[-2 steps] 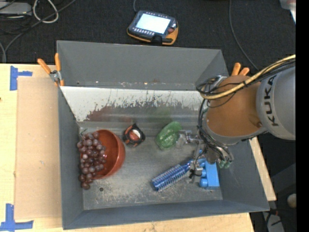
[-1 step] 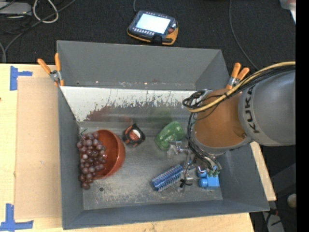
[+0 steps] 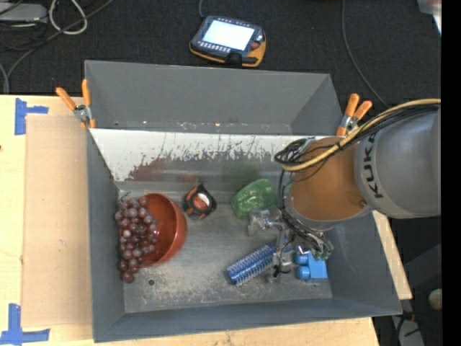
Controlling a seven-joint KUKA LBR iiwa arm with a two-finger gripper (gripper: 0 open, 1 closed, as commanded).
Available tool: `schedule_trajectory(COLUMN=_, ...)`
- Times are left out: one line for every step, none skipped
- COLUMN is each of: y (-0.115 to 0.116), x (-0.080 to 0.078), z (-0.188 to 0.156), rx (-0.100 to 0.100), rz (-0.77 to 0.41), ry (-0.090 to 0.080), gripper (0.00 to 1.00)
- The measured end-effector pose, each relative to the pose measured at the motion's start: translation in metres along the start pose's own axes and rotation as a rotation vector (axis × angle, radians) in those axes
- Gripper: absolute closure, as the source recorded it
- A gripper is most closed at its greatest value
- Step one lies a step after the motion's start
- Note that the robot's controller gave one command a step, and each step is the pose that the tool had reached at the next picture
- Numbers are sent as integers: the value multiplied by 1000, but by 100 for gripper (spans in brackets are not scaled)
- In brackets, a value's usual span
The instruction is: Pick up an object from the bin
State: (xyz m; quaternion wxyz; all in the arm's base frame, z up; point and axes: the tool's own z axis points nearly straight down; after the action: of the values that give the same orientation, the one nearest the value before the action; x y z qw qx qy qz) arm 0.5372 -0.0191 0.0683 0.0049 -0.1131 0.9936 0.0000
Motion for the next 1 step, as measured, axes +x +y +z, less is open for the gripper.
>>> schedule_trajectory(y=2, x=15, z=-1, rx=-6, rz=115, ry=22, gripper=100)
